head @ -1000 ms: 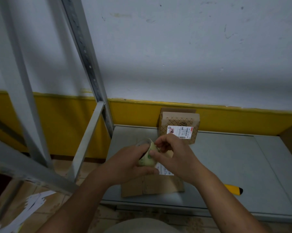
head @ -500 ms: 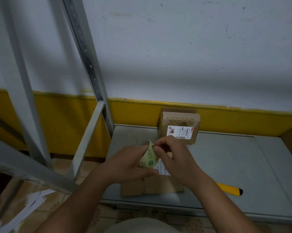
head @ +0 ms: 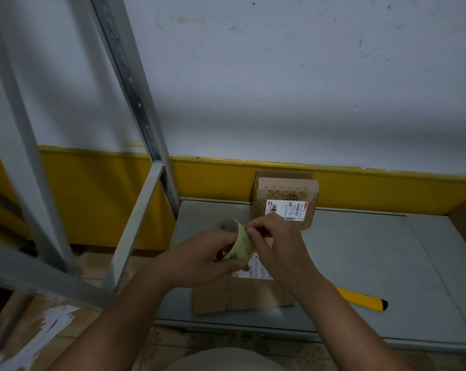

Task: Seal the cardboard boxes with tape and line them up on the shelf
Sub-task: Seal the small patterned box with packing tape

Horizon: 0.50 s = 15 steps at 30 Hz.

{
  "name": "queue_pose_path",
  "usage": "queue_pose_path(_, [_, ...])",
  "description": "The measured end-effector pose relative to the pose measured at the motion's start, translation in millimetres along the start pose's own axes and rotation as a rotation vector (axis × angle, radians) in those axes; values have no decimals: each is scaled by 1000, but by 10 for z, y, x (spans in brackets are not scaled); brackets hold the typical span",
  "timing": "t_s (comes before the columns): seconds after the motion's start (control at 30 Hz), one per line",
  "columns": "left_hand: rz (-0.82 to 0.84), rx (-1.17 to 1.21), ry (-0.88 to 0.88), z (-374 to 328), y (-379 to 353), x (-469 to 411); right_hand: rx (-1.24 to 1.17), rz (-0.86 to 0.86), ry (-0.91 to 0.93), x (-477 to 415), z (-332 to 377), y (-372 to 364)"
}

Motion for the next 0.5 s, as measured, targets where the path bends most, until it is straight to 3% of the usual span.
queue_pose_path(0.23, [-130, -50, -6, -83, -6, 5, -125, 66, -97, 13, -69, 19])
queue_pose_path(0.5, [59, -68, 16, 17, -116, 27, -72, 32, -70, -41, -47, 47])
Point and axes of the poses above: each hand's wrist, its own x-axis away from the middle knuckle, its own y-axis out of the back of the hand, z = x × y, the point moved 9 cm from there along -x, towards the middle knuckle, and after that the axes turned 14 degrees about x, right-handed, at the moved point
